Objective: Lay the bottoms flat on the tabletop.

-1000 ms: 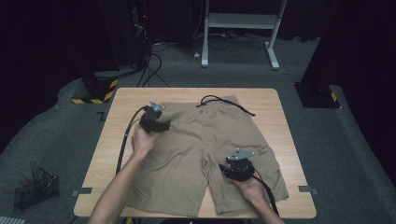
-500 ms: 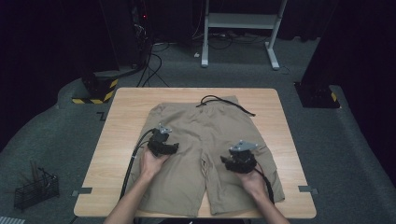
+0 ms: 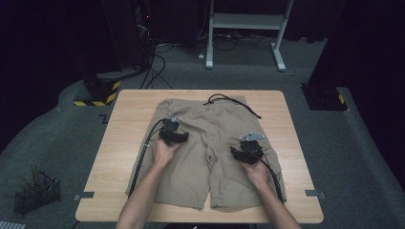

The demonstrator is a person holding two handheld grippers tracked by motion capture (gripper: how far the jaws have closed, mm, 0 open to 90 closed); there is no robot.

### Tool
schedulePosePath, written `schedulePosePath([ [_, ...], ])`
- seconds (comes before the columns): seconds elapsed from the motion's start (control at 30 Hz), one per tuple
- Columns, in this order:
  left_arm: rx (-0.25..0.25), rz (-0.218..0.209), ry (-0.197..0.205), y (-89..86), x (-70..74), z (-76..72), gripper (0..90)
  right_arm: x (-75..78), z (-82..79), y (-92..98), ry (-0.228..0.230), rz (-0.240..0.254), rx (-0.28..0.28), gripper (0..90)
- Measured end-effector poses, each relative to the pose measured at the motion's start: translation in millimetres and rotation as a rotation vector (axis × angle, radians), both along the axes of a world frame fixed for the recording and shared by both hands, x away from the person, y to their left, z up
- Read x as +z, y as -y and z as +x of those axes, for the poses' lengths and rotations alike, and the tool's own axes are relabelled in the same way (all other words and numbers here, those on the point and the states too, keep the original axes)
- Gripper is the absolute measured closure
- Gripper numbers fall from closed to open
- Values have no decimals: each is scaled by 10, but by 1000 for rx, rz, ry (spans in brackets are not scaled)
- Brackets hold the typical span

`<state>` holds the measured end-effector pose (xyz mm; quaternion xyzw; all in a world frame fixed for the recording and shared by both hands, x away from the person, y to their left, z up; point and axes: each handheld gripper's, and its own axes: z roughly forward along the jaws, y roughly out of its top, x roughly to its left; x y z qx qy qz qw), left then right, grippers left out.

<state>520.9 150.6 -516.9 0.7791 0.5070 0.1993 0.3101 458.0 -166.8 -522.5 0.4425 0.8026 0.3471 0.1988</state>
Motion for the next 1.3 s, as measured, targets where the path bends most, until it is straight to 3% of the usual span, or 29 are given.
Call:
schedulePosePath([
  [0.07, 10, 13, -21, 20, 22, 41, 328, 0, 59, -12, 1, 0, -12, 462],
  [0.17, 12, 15, -58, 6, 69, -35, 342, 1, 72, -14, 0, -2, -17, 462],
  [0.2, 0, 12, -42, -5, 97, -114, 354, 12, 52, -10, -8, -7, -20, 459],
  [0.27, -28, 2, 32, -50, 174, -372, 380, 39, -58, 26, -1, 2, -10, 455],
  [0.4, -72, -9, 18, -106, 174, -771, 355, 84, -312, 91, 4, -13, 22, 451],
  [0.5, -60, -23, 12, -175, 52, -1019, 353, 34, -451, 120, -11, -28, 42, 448],
  [0.53, -51, -28, 1, -200, -6, -1061, 353, 3, -483, 139, -5, -2, 44, 446],
  [0.6, -49, -28, 45, -238, -45, -1149, 348, 1, -507, 143, -1, -3, 48, 442],
  [0.7, -23, -27, 32, -279, -23, -1250, 346, 21, -555, 124, -4, -21, 61, 440],
  [0.77, -18, -21, 50, -311, -13, -1359, 336, 73, -633, 129, 37, -42, 65, 442],
  [0.87, -5, -63, 66, -387, -9, -1540, 333, 137, -769, 194, 49, -37, 64, 437],
  [0.93, -8, -74, 68, -424, -21, -1633, 331, 122, -857, 262, 51, -59, 59, 437],
  [1.0, -12, -61, 57, -443, -65, -1684, 327, 80, -922, 349, 33, -56, 47, 434],
  [1.03, -19, -56, 84, -447, -93, -1720, 320, 41, -936, 392, 11, -39, 41, 428],
  [1.1, -15, -38, 93, -444, -100, -1756, 322, 2, -951, 481, -12, 28, 32, 421],
  [1.2, -9, -34, 95, -441, -100, -1771, 321, 0, -971, 458, 2, -5, 36, 422],
  [1.3, -2, -33, 96, -447, -102, -1789, 317, 0, -966, 464, -3, 2, 37, 416],
])
